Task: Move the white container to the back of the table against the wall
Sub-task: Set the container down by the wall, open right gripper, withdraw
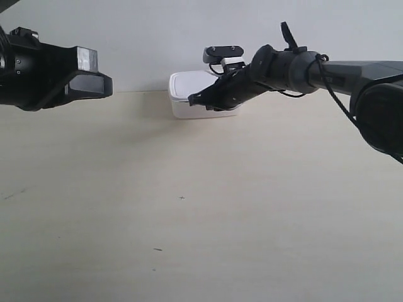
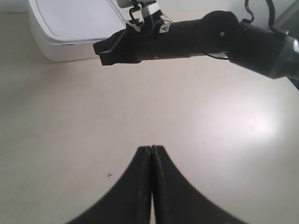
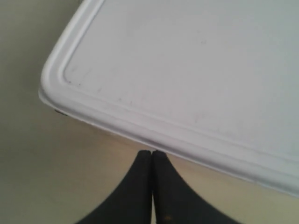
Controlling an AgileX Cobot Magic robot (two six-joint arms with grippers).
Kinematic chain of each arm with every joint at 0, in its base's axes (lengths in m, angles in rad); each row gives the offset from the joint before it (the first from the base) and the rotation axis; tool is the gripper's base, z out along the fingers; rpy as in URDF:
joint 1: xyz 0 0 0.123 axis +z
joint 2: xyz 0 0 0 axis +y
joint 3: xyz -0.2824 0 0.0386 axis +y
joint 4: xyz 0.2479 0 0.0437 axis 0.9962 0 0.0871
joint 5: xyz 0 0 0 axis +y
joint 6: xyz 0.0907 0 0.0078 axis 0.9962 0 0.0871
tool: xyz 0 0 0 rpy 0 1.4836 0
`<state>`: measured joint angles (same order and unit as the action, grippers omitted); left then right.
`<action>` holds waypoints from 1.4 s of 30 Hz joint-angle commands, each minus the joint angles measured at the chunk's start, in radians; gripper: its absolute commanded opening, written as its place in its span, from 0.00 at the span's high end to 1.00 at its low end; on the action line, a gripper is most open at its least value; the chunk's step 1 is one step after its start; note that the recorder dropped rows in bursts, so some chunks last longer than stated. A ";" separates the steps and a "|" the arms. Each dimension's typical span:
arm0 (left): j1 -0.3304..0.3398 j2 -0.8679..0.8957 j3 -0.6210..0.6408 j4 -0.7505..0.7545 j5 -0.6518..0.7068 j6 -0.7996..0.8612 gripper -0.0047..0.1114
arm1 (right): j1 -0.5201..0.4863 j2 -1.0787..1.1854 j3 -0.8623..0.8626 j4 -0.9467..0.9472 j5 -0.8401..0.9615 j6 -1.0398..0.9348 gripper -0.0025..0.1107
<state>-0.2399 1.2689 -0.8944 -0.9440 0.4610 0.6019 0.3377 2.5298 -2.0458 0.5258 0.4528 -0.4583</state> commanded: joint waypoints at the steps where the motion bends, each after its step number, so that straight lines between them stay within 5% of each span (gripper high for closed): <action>1: -0.001 -0.017 0.010 0.030 0.015 -0.007 0.96 | -0.007 -0.003 -0.009 -0.004 -0.010 -0.143 0.98; 29: -0.001 -0.017 0.010 0.030 0.019 -0.007 0.96 | -0.008 0.049 -0.014 0.196 -0.125 -0.499 0.98; 42: -0.001 -0.017 0.010 0.030 0.007 -0.005 0.96 | -0.011 0.057 -0.047 0.287 0.007 -0.566 0.98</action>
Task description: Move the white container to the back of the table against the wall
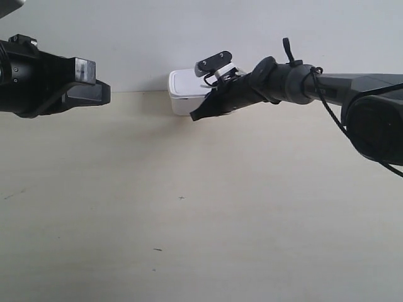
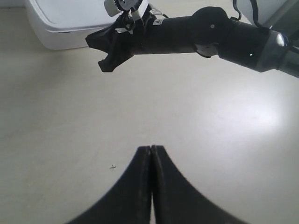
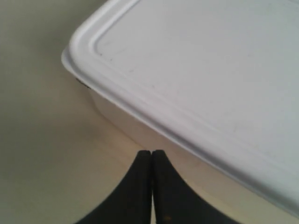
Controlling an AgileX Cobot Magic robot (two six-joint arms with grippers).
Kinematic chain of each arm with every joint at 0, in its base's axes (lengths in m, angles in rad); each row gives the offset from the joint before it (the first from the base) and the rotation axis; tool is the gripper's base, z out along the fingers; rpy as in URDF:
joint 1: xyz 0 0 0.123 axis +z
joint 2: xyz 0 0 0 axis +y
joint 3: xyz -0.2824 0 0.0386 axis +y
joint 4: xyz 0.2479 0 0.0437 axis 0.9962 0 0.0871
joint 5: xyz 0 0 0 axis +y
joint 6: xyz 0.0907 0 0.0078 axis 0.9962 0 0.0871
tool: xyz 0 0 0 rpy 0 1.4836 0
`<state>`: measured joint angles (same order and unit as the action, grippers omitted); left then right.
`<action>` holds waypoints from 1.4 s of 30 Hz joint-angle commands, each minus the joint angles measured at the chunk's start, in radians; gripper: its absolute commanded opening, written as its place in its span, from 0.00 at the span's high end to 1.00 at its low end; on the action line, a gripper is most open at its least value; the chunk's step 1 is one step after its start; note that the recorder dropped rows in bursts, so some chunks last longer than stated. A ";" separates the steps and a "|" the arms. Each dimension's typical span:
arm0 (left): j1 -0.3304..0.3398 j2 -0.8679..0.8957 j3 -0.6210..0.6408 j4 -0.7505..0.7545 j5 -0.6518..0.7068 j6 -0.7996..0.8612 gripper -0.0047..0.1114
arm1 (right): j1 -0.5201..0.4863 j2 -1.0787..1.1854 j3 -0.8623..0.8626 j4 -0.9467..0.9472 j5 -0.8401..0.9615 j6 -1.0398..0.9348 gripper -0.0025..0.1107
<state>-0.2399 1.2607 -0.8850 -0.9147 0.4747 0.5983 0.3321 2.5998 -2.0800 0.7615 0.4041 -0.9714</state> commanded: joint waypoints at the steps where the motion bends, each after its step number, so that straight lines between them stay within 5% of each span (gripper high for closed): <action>1: -0.001 -0.009 0.001 0.000 -0.009 -0.001 0.96 | -0.006 -0.016 -0.012 0.059 0.065 -0.060 0.98; 14: -0.001 -0.025 0.001 0.050 -0.023 0.000 0.96 | -0.076 -0.222 -0.010 0.022 0.233 0.191 0.98; 23: 0.001 -0.345 0.001 0.331 -0.097 -0.048 0.96 | -0.216 -0.498 0.062 0.062 0.372 0.292 0.98; 35: 0.001 -0.547 0.064 1.224 0.198 -0.980 0.96 | -0.216 -0.893 0.502 0.110 0.106 0.292 0.98; 42: 0.001 -0.652 0.236 1.302 0.181 -1.256 0.96 | -0.216 -1.131 0.811 0.139 -0.084 0.283 0.98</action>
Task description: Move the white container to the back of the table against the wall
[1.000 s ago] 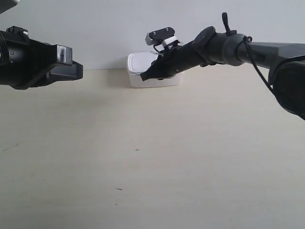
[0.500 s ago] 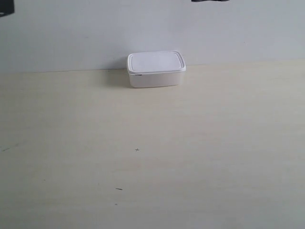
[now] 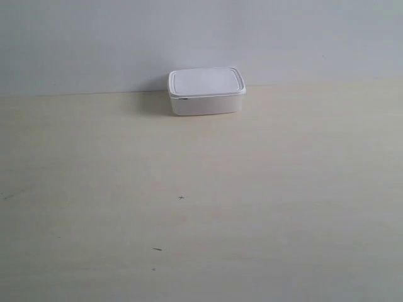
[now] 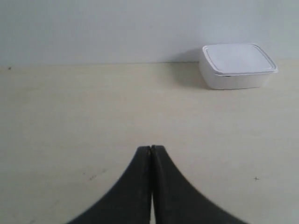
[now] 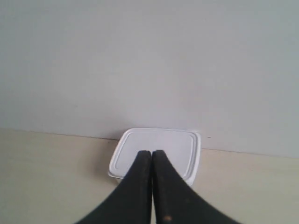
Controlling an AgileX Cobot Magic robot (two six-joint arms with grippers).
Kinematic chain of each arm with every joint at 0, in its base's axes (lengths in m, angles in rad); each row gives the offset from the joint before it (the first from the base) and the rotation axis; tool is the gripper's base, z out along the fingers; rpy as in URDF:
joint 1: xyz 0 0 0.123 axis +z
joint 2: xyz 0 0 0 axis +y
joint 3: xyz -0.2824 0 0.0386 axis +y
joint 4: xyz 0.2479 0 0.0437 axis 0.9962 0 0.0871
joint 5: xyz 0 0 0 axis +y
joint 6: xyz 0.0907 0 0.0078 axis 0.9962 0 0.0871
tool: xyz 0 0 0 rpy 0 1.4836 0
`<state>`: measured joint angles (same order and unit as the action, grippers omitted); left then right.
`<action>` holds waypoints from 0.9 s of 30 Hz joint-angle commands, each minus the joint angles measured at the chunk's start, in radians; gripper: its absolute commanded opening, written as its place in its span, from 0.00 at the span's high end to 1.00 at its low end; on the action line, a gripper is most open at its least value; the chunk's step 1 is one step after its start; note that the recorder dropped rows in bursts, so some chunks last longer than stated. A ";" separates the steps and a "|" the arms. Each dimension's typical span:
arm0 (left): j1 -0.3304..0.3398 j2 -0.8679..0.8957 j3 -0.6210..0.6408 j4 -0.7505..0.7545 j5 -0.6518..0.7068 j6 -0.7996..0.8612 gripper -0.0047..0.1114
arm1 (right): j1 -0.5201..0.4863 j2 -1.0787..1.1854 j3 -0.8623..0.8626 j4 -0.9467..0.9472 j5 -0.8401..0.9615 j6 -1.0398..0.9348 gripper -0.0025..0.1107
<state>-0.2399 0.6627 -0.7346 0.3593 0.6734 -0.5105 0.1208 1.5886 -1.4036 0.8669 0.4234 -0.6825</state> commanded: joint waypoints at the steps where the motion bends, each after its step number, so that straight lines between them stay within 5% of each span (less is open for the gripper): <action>1: 0.001 -0.070 0.111 0.028 -0.030 -0.185 0.96 | -0.005 -0.157 0.179 0.046 -0.129 -0.007 0.98; 7: 0.001 -0.157 0.311 0.028 -0.199 -0.408 0.96 | -0.005 -0.376 0.414 0.059 -0.234 -0.008 0.98; 17: 0.001 -0.235 0.517 0.020 -0.474 -0.532 0.96 | -0.005 -0.739 0.758 0.060 -0.318 -0.008 0.98; 27: -0.012 -0.235 0.660 -0.031 -0.582 -0.740 0.96 | -0.005 -1.071 1.033 0.081 -0.448 0.022 0.98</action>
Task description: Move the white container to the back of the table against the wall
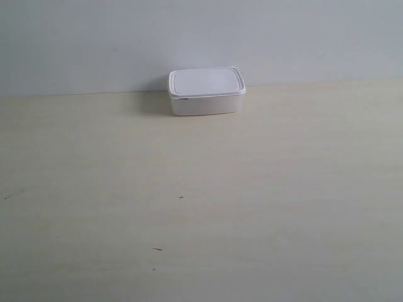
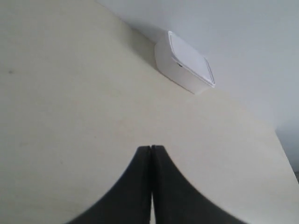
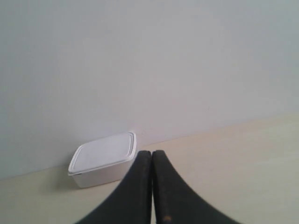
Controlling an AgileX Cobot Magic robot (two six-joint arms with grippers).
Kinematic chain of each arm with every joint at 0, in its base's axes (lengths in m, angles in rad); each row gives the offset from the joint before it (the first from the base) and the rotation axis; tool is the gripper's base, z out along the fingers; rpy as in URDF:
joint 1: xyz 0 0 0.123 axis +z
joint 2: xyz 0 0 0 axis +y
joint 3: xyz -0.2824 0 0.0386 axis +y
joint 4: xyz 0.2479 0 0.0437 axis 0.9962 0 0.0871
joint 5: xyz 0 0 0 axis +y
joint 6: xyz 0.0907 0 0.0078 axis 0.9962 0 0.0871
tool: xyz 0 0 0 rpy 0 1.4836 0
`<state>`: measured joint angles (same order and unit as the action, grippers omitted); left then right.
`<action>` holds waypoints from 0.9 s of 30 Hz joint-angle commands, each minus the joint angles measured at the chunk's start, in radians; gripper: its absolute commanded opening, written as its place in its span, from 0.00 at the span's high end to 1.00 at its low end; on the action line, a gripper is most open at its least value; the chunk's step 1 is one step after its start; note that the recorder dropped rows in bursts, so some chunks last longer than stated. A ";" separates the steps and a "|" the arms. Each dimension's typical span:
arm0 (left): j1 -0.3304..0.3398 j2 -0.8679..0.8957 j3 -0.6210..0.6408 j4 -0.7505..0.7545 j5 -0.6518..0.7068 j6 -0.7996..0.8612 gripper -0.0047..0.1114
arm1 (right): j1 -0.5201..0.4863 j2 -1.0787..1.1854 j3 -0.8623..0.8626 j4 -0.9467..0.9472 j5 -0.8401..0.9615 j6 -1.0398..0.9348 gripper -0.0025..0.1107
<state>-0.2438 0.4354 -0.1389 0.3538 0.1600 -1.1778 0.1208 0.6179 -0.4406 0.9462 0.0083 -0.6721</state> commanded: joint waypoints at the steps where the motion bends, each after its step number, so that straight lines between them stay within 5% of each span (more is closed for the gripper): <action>1: -0.008 -0.008 0.087 -0.025 -0.097 -0.077 0.96 | -0.005 -0.120 0.085 0.002 -0.030 0.014 0.98; 5: -0.008 -0.008 0.139 -0.025 -0.197 -0.096 0.96 | -0.005 -0.199 0.148 0.002 0.026 0.030 0.98; 15: -0.059 -0.008 0.139 -0.004 -0.184 -0.104 0.96 | -0.005 -0.315 0.275 0.032 0.294 0.154 0.98; 27: -0.067 -0.008 0.139 0.003 -0.123 -0.104 0.96 | -0.005 -0.358 0.441 0.145 0.278 0.256 0.98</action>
<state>-0.3043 0.4335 -0.0024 0.3495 0.0178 -1.2751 0.1208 0.2644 -0.0234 1.0769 0.2980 -0.4191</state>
